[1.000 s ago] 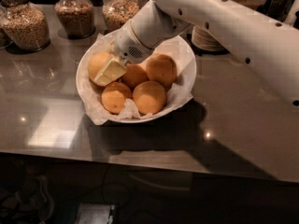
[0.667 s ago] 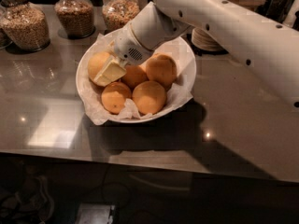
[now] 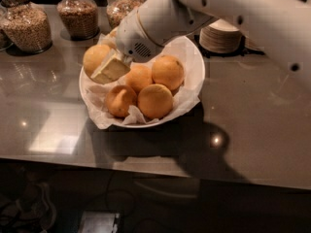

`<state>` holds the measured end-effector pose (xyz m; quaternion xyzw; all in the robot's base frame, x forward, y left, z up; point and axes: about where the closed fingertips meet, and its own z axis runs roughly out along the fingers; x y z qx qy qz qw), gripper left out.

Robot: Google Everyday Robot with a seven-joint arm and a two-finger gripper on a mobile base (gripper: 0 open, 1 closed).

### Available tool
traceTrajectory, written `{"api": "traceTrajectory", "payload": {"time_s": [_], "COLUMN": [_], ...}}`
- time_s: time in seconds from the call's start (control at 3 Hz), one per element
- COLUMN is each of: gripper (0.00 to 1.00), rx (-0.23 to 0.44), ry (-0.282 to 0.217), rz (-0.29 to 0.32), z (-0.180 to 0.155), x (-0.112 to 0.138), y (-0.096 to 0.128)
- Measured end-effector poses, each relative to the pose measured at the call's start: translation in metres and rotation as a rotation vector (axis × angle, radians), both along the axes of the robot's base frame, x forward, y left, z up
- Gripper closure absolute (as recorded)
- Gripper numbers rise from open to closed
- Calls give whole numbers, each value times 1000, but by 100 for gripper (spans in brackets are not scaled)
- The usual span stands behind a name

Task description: Pick orange from white bowl

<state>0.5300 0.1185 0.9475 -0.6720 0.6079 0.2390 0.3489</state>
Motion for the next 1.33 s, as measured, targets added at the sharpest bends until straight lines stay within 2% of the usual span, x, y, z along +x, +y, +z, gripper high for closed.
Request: {"api": "traceTrajectory", "payload": {"time_s": [0.33, 0.67, 1.0, 1.33], "gripper": [100, 100, 100, 100], "rx": [72, 105, 131, 168], "ry": [-159, -296, -380, -403], "rz": [21, 13, -38, -106], "z": [70, 122, 158, 172], "x": [-54, -98, -122, -129], "y": [-6, -17, -37, -67]}}
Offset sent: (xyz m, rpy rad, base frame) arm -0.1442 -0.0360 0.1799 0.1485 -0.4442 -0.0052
